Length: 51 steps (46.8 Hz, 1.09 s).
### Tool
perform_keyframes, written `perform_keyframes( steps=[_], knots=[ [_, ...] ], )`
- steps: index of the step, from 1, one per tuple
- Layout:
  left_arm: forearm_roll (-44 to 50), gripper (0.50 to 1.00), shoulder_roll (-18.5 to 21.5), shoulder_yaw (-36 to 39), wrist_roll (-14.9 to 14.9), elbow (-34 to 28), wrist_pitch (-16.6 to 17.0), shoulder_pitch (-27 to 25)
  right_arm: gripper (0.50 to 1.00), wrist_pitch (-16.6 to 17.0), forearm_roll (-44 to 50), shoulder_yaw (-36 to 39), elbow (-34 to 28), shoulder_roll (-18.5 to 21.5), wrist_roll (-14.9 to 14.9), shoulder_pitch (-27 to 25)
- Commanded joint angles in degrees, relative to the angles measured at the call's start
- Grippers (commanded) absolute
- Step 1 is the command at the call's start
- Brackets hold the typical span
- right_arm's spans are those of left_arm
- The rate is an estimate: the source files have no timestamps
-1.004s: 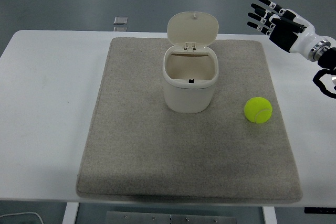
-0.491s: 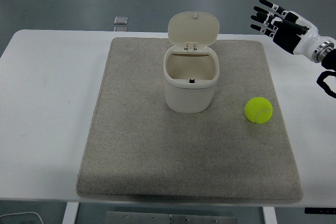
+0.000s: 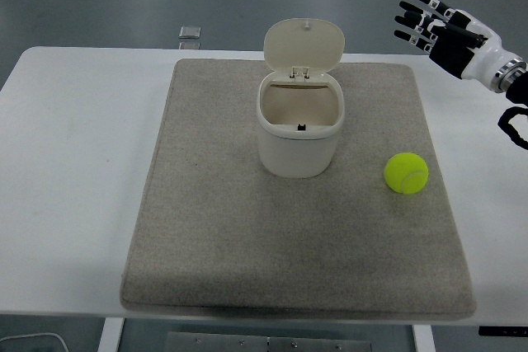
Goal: Pick up the tennis ball and place it in the box.
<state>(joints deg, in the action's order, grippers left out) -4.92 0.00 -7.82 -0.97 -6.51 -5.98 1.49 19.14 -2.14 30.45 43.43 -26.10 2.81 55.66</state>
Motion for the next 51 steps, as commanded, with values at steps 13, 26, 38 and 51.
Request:
perform_keyframes(
  steps=[13,26,38,51],
  knots=[
    [0.00,0.992,0.00,0.00,0.00,0.00,0.00,0.01,0.913,-0.07,7.33,-0.30,0.08,0.00,-0.09,0.59],
    [0.00,0.992,0.00,0.00,0.00,0.00,0.00,0.01,0.913,1.95,9.87,0.40,0.17,-2.46,-0.09,0.42],
    [0.00,0.992,0.00,0.00,0.00,0.00,0.00,0.01,0.913,2.31,10.75,0.48,0.34,-4.75,-0.09,0.68],
    [0.00,0.992,0.00,0.00,0.00,0.00,0.00,0.01,0.913,4.68,16.81,-0.22,0.43,-6.33,0.00,0.77]
  ],
)
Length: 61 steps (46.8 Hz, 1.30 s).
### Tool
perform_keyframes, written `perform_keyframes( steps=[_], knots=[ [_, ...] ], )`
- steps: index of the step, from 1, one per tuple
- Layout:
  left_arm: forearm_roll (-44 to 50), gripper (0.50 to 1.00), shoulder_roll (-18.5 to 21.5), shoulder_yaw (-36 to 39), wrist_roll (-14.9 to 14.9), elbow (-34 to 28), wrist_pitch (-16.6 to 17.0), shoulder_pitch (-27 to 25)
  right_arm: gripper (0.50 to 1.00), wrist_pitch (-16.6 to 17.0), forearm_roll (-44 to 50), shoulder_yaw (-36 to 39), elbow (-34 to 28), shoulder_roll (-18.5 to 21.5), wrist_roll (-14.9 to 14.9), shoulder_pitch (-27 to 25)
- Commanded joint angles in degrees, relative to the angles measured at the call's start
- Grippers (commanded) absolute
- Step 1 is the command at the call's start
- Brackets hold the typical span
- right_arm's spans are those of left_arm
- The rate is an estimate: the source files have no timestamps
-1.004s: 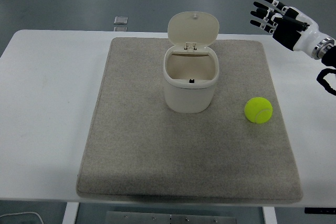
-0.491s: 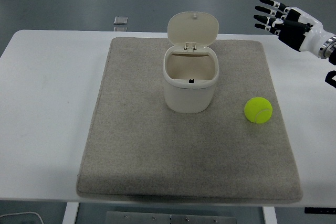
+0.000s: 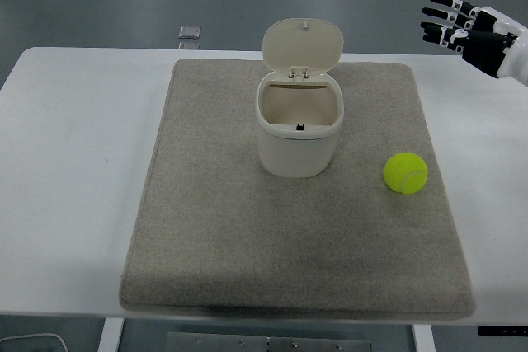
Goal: Pick up the tennis ball and place it in the box.
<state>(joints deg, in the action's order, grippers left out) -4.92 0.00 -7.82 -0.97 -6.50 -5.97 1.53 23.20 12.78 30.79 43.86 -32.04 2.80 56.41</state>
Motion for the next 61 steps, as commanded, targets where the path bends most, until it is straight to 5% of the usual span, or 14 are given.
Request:
perform_keyframes(
  steps=[1,19,34,48,61],
  knots=[
    [0.00,0.992,0.00,0.00,0.00,0.00,-0.01,-0.03,0.913,0.80,2.68,-0.65,0.09,-0.56,0.10,0.01],
    [0.00,0.992,0.00,0.00,0.00,0.00,-0.01,-0.03,0.913,1.50,17.10,-1.61,8.43,-4.43,3.88,-0.43],
    [0.00,0.992,0.00,0.00,0.00,0.00,-0.01,-0.03,0.911,1.33,36.78,-3.99,13.79,-8.47,11.17,-0.60],
    [0.00,0.992,0.00,0.00,0.00,0.00,-0.01,0.05,0.909,1.85,45.14,-6.89,20.91,-14.36,16.71,-0.43],
    [0.00,0.992,0.00,0.00,0.00,0.00,-0.01,-0.03,0.909,1.24,48.13,-7.85,26.01,-15.51,17.15,-2.36]
  ],
)
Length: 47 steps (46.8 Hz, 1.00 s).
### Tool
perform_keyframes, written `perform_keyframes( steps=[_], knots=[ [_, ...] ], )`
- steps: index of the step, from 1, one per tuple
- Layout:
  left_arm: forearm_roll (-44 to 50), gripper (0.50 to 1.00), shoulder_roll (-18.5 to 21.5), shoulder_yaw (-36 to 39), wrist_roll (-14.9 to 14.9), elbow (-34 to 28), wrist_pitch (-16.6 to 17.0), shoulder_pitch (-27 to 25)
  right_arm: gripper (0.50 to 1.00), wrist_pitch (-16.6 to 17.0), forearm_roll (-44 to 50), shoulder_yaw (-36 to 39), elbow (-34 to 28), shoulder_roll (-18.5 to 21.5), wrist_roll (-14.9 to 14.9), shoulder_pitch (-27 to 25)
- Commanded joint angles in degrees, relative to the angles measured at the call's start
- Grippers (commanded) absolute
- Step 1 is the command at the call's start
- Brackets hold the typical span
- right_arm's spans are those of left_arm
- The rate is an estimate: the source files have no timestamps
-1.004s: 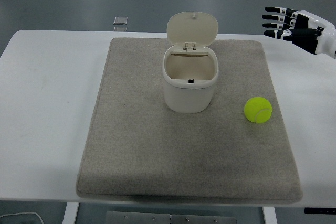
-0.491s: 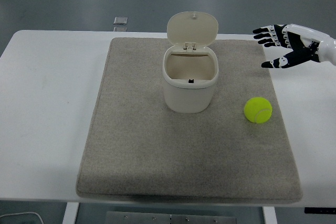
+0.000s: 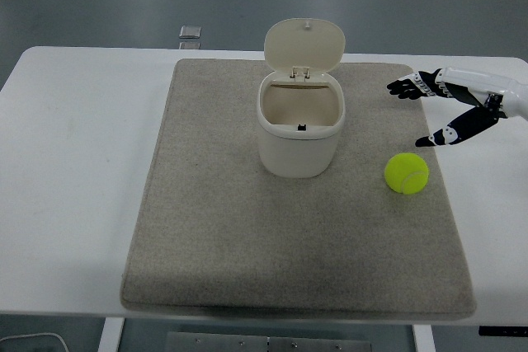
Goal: Pick up the tennis ball and place it in the box.
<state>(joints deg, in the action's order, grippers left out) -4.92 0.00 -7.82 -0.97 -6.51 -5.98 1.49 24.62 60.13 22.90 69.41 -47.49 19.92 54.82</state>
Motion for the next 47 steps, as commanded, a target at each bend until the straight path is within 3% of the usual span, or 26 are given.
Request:
perform_keyframes(
  steps=[1,7,19,26,38,47],
  knots=[
    [0.00,0.992,0.00,0.00,0.00,0.00,0.00,0.01,0.909,-0.19,1.04,0.04,0.55,-0.06,0.03,-1.03],
    [0.00,0.992,0.00,0.00,0.00,0.00,0.00,0.09,0.907,-0.54,3.06,0.04,0.56,-0.06,0.38,-2.17],
    [0.00,0.992,0.00,0.00,0.00,0.00,0.00,0.01,0.905,-5.55,7.10,-2.50,0.73,-0.24,0.56,-3.23],
    [0.00,0.992,0.00,0.00,0.00,0.00,0.00,0.01,0.905,-7.48,7.81,-5.49,2.05,-1.64,2.23,-3.23],
    [0.00,0.992,0.00,0.09,0.00,0.00,0.00,0.01,0.897,-15.21,12.03,-8.83,4.07,-1.64,4.07,-3.93],
    [0.00,0.992,0.00,0.09,0.00,0.00,0.00,0.01,0.893,-17.59,13.43,-9.36,4.07,-1.29,4.16,-4.72]
  ],
)
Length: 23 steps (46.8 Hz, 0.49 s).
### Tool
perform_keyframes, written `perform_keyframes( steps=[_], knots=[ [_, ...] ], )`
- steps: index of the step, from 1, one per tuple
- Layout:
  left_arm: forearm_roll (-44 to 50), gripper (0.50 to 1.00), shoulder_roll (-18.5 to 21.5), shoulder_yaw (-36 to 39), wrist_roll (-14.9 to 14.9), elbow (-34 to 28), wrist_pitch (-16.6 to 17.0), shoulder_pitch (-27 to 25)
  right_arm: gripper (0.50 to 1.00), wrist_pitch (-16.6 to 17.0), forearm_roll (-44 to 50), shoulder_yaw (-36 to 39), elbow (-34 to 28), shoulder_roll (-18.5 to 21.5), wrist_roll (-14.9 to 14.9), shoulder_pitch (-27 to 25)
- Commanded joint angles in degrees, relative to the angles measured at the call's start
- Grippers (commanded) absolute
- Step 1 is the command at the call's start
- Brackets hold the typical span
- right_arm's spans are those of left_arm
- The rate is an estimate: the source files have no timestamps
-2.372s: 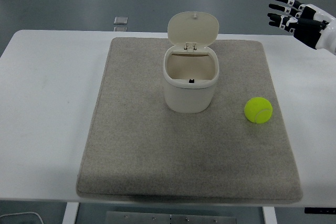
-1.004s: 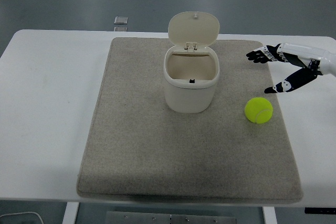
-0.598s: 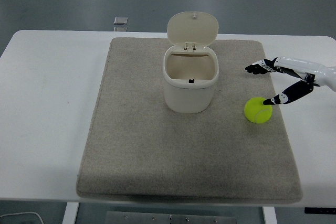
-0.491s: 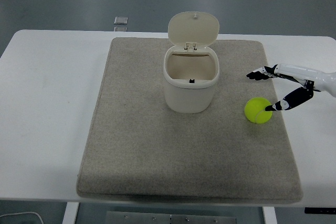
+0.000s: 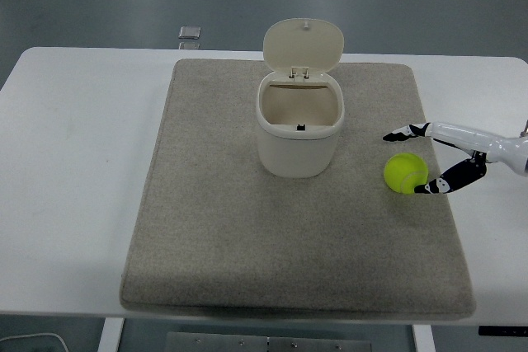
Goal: Pick up the tennis ball and place it in the box.
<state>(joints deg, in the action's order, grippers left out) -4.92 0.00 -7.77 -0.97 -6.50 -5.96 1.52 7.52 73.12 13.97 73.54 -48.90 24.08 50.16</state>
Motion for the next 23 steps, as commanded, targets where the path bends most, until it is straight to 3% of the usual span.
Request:
perform_keyframes(
  steps=[1,16,23],
  knots=[
    [0.00,0.992,0.00,-0.05,0.00,0.00,-0.02,-0.03,0.893,-0.75,0.53,-0.69,-0.07,0.13,0.00,-0.06],
    [0.00,0.992,0.00,0.03,0.00,0.00,-0.02,0.06,0.864,-1.72,1.24,-1.40,-0.15,0.30,-0.09,-0.24],
    [0.00,0.992,0.00,0.03,0.00,0.00,-0.02,-0.02,0.809,-2.07,1.32,-2.63,-0.51,0.39,-0.09,-0.15]
  ],
)
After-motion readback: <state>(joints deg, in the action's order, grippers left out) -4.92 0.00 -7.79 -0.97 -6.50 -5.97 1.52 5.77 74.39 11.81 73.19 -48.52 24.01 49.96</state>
